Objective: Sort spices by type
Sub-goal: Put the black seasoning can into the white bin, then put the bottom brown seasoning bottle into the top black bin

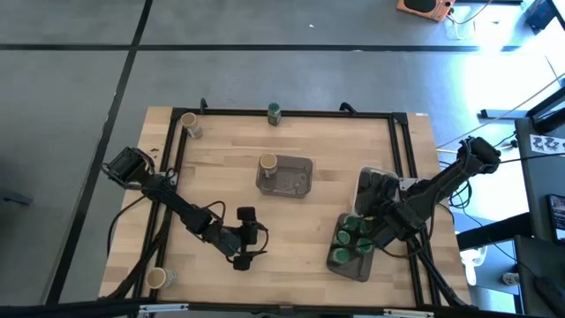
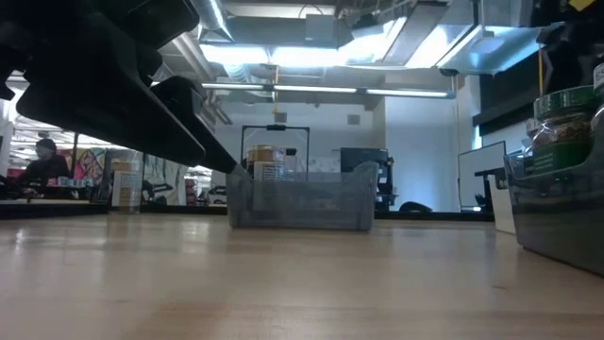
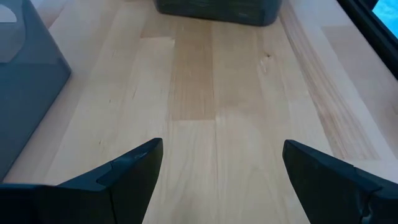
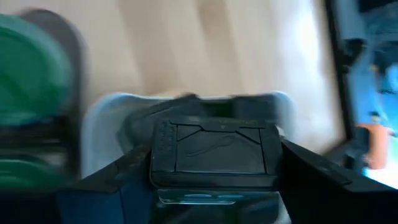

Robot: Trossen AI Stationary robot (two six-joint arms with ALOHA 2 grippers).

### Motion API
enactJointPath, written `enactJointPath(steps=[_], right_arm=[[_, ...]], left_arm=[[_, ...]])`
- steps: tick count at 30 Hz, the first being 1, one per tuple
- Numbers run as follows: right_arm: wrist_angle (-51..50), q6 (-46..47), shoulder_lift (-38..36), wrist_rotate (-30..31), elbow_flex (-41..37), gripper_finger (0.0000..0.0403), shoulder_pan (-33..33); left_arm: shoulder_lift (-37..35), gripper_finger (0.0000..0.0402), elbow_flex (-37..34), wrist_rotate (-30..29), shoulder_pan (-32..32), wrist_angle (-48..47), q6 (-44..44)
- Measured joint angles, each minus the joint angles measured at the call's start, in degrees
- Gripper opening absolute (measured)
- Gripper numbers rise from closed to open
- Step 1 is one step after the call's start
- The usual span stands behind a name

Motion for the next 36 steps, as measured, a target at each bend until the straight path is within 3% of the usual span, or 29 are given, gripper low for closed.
enactJointPath(steps=[8, 22, 29, 36], right_arm=[[8.0, -5.2, 0.0, -2.2, -2.7, 0.0271, 0.0], [13.4, -0.4, -0.1, -4.1, -8.1, 0.0287, 0.0], [12.8, 2.0, -0.2, -6.2, -8.1, 0.0345, 0.0], [6.5, 3.5, 0.1, -7.0, -2.8, 0.0341, 0.0]], left_arm=[[0.0, 0.0329, 0.0, 0.0, 0.0, 0.0, 0.4], [0.0, 0.0329, 0.0, 0.0, 0.0, 0.0, 0.4], [0.0, 0.0329, 0.0, 0.0, 0.0, 0.0, 0.4], [0.0, 0.0329, 0.0, 0.0, 0.0, 0.0, 0.6]])
